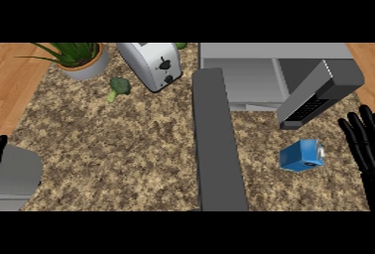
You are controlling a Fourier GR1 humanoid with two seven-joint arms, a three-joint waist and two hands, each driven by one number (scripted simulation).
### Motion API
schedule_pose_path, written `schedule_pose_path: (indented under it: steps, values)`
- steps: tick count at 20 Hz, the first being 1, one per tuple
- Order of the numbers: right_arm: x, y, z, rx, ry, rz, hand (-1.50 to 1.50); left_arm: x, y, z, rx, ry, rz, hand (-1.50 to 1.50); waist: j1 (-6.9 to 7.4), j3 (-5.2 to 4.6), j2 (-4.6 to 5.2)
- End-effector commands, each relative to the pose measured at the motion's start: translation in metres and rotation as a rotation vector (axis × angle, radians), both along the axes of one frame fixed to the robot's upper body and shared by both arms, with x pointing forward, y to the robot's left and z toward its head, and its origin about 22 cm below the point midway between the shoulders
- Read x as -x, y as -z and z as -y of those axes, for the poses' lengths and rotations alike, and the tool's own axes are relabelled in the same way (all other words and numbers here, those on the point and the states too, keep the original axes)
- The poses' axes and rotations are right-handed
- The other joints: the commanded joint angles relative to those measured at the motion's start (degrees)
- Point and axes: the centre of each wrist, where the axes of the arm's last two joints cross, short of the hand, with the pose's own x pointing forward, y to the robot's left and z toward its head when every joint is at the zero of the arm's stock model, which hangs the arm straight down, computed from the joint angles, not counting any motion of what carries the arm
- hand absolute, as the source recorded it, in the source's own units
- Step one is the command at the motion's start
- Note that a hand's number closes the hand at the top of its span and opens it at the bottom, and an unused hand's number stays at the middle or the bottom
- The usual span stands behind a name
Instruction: Pick up the milk, place it into the microwave and close the microwave
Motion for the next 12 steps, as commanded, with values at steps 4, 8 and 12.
schedule_pose_path:
  steps: [4,8,12]
  values:
    - [-0.01,0.039,-0.01,0.006,0.022,-0.035,-1.5,0.018,-0.001,-0.006,-0.007,0.011,-0.015,-1.5,0.09,0.01,0.02]
    - [-0.027,0.067,0.016,-0.005,0.067,-0.099,-1.5,0.022,-0.004,-0.021,-0.019,0.0,0.004,-1.5,0.2,0.01,0.07]
    - [-0.011,0.104,0.03,0.011,0.114,-0.106,-1.5,0.041,-0.011,-0.027,-0.024,0.012,-0.02,-1.5,0.25,0.02,0.0]
